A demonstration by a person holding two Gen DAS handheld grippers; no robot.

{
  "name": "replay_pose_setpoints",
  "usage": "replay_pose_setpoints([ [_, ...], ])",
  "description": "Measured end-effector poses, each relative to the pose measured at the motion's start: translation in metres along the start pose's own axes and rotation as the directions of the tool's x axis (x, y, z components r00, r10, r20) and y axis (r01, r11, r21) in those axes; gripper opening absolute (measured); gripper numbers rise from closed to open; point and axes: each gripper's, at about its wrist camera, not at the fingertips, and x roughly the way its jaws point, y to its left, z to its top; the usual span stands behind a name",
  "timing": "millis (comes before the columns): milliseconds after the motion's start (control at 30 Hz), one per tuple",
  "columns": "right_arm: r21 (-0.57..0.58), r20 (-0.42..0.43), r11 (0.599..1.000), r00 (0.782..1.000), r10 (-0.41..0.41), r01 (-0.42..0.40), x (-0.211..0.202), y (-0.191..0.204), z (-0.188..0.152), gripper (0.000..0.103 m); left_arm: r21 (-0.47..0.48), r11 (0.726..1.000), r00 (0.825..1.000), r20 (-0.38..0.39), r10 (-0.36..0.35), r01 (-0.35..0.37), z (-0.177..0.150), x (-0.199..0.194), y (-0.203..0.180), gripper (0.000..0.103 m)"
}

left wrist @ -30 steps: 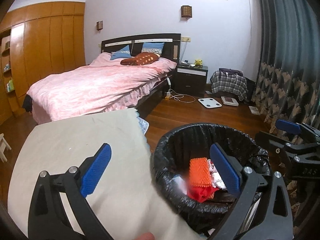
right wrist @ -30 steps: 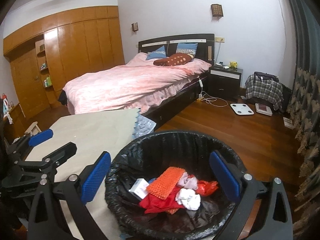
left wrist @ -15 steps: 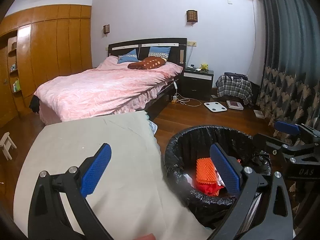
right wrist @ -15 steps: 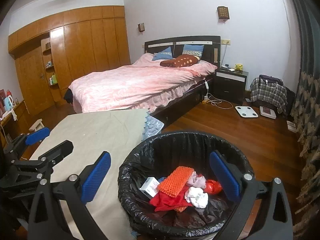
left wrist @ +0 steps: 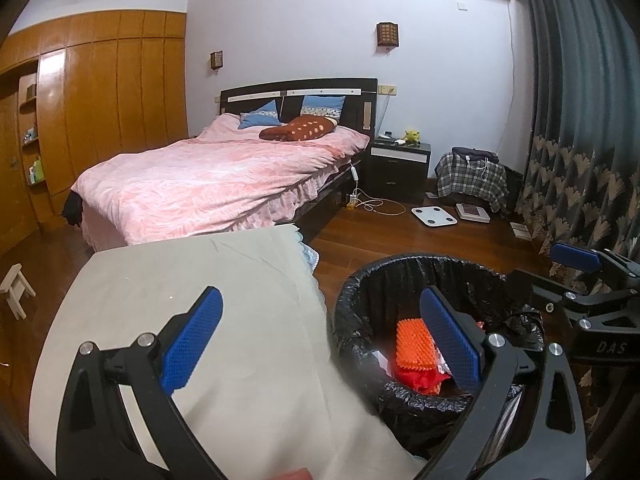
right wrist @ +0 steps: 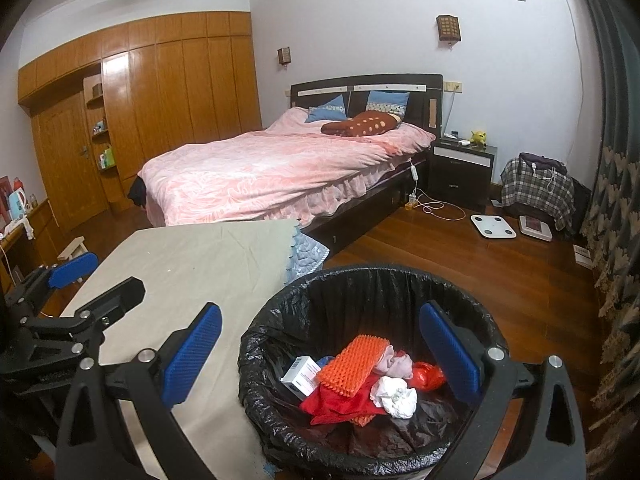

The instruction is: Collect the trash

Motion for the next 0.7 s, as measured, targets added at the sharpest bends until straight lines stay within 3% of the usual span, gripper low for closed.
replay_pose_setpoints([
  [700,-0.004,0.002,1.000,1.000,-0.002,0.002,-0.0007,0.0010,0.0036,0.097,-0.002,1.000,1.000,0.006,0.004,-0.004,0.0013,-0.0003,0.0027,0.096],
])
